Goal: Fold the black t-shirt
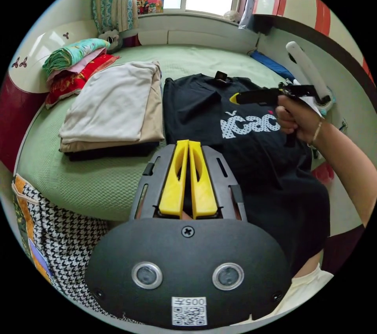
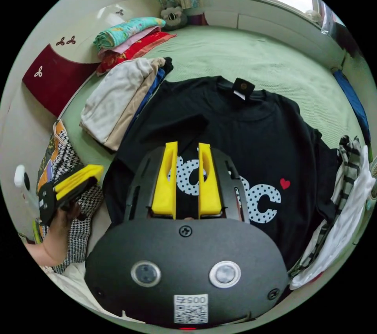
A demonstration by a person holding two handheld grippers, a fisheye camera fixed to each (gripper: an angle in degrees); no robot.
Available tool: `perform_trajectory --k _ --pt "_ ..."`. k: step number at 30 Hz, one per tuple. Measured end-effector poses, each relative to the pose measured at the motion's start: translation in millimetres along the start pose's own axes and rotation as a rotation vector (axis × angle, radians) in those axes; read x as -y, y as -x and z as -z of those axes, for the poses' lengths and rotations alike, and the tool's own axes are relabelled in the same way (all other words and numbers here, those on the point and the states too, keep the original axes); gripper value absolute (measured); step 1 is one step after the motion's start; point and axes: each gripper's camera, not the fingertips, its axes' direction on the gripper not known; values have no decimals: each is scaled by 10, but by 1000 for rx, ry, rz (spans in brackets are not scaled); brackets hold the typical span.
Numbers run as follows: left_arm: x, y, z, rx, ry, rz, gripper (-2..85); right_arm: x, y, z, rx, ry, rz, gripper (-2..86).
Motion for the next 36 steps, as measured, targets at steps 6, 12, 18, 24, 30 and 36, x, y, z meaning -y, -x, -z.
perform_trajectory --k 6,12,18,24,30,36 --pt "309 -8 -387 20 42 30 -4 288 -486 -199 23 3 -59 99" --pt "428 -29 -672 20 92 45 -3 654 -1053 -589 96 84 -166 83" --pt "540 -57 -850 3 110 45 -3 568 -1407 -543 215 56 -242 3" --pt "651 -116 -977 -19 115 45 -3 342 -1951 -347 251 109 -315 26" --pt "744 -279 -963 -90 106 5 2 180 -2355 -161 260 66 -368 48" --pt "857 -615 -1146 -244 138 -128 75 30 -2324 -7 212 91 -274 55"
